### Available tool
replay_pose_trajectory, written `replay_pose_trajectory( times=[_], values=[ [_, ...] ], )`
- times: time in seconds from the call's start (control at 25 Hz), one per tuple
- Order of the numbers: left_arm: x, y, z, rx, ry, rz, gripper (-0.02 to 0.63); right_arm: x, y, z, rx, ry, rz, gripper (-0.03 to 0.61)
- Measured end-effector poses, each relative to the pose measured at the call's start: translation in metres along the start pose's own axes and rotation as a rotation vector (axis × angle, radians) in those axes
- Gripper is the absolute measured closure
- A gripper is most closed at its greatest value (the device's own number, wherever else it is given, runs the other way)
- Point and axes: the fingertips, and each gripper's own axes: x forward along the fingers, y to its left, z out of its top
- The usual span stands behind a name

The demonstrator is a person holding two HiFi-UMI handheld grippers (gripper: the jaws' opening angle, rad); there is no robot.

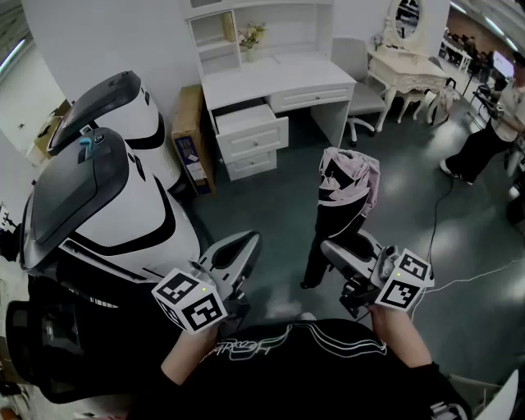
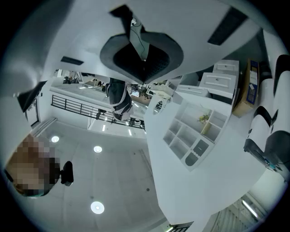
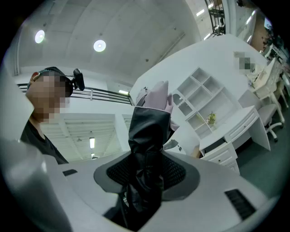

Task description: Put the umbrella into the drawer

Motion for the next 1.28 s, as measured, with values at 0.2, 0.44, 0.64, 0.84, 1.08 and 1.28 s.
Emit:
replay_pose_trajectory(
  times=[0.2, 0.44, 0.64, 0.84, 1.08, 1.28],
  values=[
    [0.006, 0.003, -0.004, -0.011, 0.01, 0.0, 0.594, 0.001, -0.005, -0.001, -0.013, 0.008, -0.011, 0.382],
    [0.024, 0.004, -0.006, -0.013, 0.007, -0.011, 0.594, -0.002, -0.019, 0.007, -0.023, 0.011, -0.013, 0.382],
    [0.048, -0.001, -0.003, -0.01, 0.008, -0.01, 0.594, -0.009, -0.036, 0.023, -0.023, 0.013, -0.005, 0.38],
    [0.08, -0.008, -0.004, -0.009, 0.009, -0.009, 0.594, -0.021, -0.062, 0.036, -0.029, 0.033, -0.01, 0.38],
    [0.133, -0.02, -0.014, -0.001, 0.009, -0.01, 0.594, -0.047, -0.1, 0.055, -0.036, 0.052, -0.002, 0.379],
    [0.169, -0.038, -0.025, 0.011, 0.002, -0.002, 0.594, -0.072, -0.124, 0.066, -0.044, 0.07, 0.01, 0.379]
  ],
)
